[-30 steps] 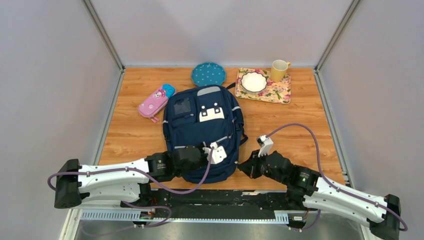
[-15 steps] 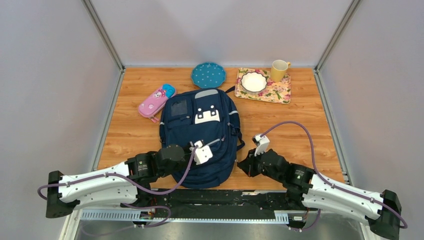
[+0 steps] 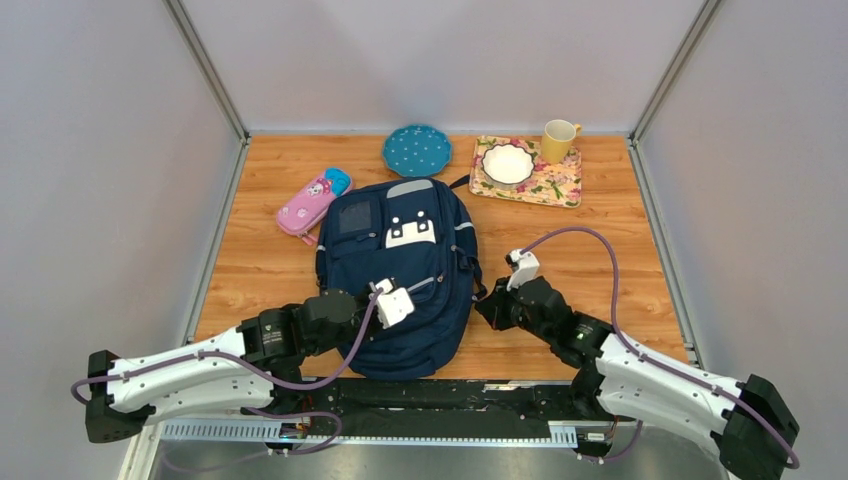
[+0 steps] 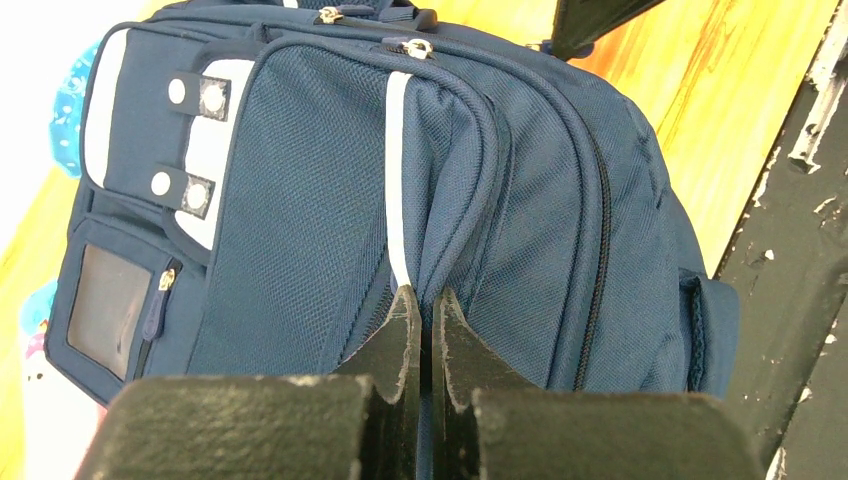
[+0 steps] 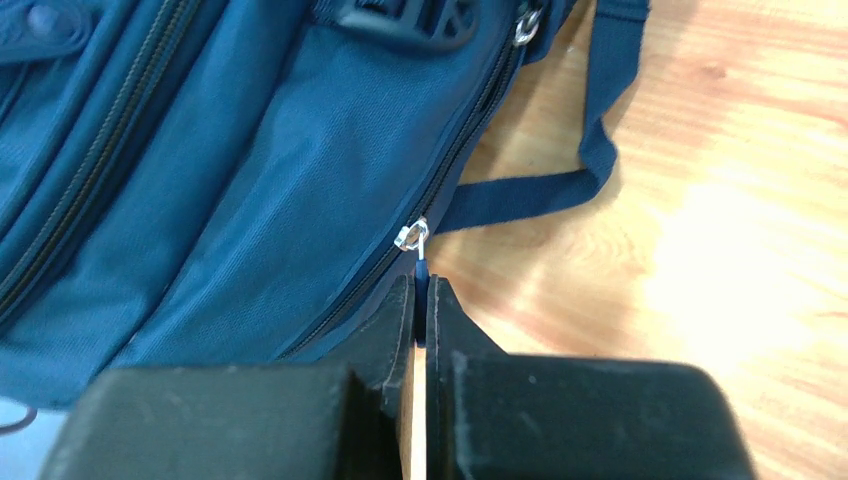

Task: Pack the student bag
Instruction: Zip the student bag at the center of the board.

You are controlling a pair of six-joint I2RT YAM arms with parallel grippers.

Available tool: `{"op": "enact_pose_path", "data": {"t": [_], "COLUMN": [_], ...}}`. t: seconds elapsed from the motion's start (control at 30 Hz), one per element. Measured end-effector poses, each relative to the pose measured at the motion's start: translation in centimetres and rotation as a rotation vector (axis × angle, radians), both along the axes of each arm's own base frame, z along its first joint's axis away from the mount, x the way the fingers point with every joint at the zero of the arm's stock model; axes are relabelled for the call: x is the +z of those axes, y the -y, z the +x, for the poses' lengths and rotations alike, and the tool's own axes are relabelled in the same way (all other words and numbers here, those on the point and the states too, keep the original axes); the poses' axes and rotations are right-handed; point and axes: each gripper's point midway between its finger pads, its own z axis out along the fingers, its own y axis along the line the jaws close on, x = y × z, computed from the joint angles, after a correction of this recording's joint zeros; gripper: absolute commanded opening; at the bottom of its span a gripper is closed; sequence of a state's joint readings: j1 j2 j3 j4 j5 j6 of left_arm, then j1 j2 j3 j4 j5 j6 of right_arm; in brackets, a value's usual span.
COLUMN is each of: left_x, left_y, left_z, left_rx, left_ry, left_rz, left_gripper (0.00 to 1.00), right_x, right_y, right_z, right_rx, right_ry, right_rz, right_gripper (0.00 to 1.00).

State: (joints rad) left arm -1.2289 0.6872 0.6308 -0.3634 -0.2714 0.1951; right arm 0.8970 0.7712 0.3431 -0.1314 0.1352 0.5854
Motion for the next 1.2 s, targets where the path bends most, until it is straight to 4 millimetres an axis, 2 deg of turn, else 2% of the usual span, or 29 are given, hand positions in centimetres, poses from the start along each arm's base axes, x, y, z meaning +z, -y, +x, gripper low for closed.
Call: {"op": "enact_pose_path", "data": {"t": [0.6, 0.87, 1.2], "left_x": [-0.4, -0.5, -1.1], "left_y": [-0.8, -0.9, -0.6], "left_z": [-0.2, -0.3, -0.4], "left_rx": [0.028, 0.036, 0.035], "left_ry": [-0.023, -0.032, -0.05], "left_rz": [-0.038, -0.053, -0.062], "left_gripper": [0.0, 0.0, 0.0], "right_x": [-1.1, -1.8, -1.6], "right_y": [-0.5, -1.0, -0.1], "right_z": [5.6, 6.4, 6.9], "right_rx": [-0.06, -0.077, -0.144], "right_ry": [-0.065, -0.093, -0.107], "right_rz": [0.045, 0.064, 0.077], "right_gripper": [0.0, 0.0, 0.0]}}
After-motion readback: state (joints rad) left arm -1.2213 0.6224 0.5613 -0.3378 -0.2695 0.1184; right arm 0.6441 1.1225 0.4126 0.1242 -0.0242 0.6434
